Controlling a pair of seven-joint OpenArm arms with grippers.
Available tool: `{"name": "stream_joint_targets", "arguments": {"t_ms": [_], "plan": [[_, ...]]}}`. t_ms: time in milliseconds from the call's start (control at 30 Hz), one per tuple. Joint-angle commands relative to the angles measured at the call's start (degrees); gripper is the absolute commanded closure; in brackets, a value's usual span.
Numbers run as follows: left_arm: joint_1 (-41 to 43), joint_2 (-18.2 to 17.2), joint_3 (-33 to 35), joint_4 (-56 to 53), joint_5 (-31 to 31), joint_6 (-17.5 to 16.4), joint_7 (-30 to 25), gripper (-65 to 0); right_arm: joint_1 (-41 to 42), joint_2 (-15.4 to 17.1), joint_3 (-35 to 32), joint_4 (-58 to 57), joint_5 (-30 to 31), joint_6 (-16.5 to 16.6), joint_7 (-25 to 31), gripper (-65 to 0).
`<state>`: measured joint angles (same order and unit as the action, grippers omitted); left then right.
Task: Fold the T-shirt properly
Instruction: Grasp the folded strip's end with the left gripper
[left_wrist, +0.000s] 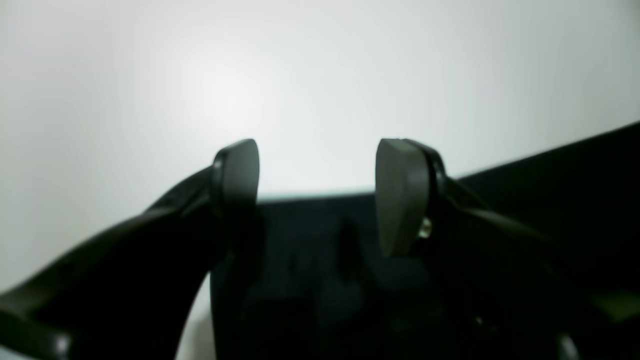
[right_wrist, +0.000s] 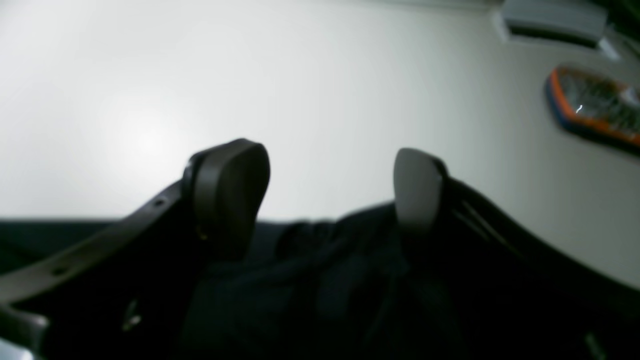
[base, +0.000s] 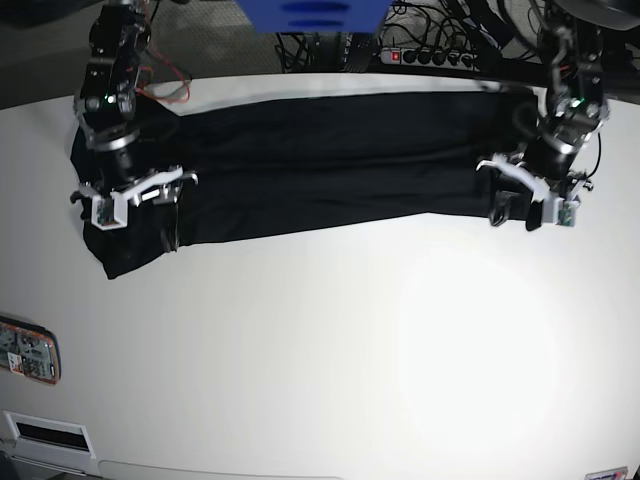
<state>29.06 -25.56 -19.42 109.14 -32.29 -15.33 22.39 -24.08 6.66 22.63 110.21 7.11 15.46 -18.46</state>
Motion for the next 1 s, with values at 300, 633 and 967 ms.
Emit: {"name": "stream_joint_targets", "arguments": {"t_ms": [300,633,967], "plan": [[1.8,-0.6,-16.9,-10.9,-16.8,-21.0,10.7,-35.0,-0.7,0.6,0.3,1.3,0.6,-0.1,7.1,-41.3],[-0.2,-0.8,-22.6,-27.6,-17.2,-24.7,14.4,-35.0,-0.7,0.7,0.4,1.3,0.6,-0.1,7.1,-41.3],[-6.1,-0.2,-12.4,-38.8,-17.5,-24.7,14.1,-35.0,-0.7,0.7,0.3,1.2,0.6,-0.1,7.2,-41.3]]}}
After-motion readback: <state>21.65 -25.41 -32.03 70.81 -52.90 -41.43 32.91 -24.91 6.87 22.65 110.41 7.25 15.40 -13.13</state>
